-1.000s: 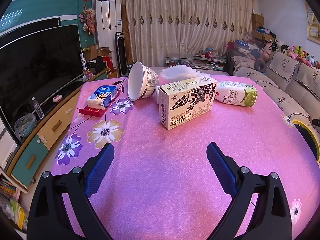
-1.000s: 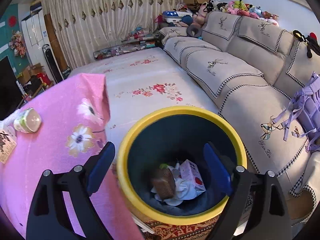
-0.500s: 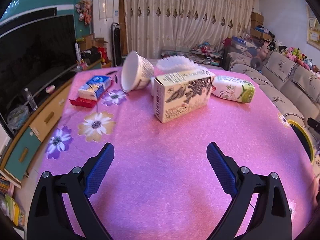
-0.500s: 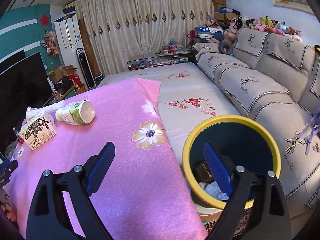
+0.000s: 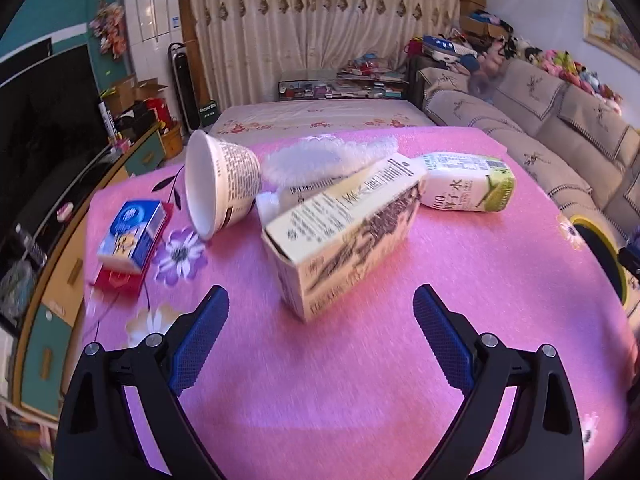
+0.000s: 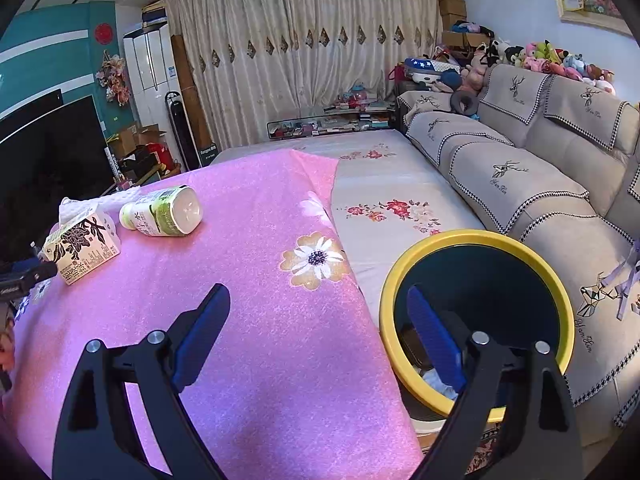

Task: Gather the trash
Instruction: 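Reach the left tool to the tea carton and grasp it, then carry the tea carton over the bin and open the left tool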

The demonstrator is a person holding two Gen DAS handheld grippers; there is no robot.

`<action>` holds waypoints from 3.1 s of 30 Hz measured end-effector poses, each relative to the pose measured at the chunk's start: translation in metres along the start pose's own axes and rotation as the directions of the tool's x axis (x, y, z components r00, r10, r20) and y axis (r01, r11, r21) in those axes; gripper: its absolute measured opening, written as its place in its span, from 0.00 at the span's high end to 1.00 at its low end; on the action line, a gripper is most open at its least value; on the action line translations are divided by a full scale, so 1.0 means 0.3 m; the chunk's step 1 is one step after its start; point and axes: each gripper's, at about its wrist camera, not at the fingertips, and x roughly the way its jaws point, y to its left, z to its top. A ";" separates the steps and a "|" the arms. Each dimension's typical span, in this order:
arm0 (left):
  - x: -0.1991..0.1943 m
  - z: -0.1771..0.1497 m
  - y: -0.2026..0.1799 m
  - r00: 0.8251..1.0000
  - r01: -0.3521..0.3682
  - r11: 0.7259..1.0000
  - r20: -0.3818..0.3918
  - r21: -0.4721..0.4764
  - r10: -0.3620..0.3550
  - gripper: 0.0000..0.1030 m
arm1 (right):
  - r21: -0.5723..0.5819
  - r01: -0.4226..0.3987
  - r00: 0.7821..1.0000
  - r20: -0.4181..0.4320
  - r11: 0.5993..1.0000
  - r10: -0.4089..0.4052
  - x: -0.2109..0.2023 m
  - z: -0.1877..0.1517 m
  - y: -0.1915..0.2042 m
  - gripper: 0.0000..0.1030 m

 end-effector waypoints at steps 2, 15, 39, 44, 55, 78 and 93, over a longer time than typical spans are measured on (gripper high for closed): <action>0.031 0.021 0.002 1.000 0.008 1.000 -0.002 0.018 -0.008 0.18 | -0.001 -0.001 1.000 -0.003 1.000 0.001 0.003 0.001 0.002 0.17; 0.042 0.024 -0.062 0.985 0.170 0.983 -0.021 0.069 -0.169 0.48 | 0.018 -0.009 1.000 -0.025 1.000 0.010 0.015 0.000 -0.003 0.17; -0.136 0.012 -0.245 0.994 0.097 0.982 0.030 0.163 -0.104 0.71 | 0.065 -0.038 0.999 -0.030 0.997 0.040 0.006 0.002 -0.031 0.17; -0.282 -0.015 -0.327 0.990 0.116 0.973 0.054 0.201 -0.129 0.71 | 0.071 -0.026 1.000 -0.005 0.997 0.026 -0.032 -0.007 -0.055 0.17; -0.343 0.034 -0.729 0.948 0.292 0.892 0.022 0.344 -0.319 0.71 | 0.153 0.151 0.985 0.060 0.977 -0.162 -0.248 -0.030 -0.328 0.17; 0.101 0.102 -1.535 0.884 0.467 0.770 -0.239 0.435 -0.401 0.70 | 0.344 0.272 0.954 0.025 0.899 -0.298 -0.438 -0.207 -0.812 0.17; -0.103 0.112 -1.203 0.927 0.336 0.871 0.041 0.358 -0.374 0.38 | 0.305 0.209 0.975 0.004 0.929 -0.221 -0.367 -0.194 -0.714 0.17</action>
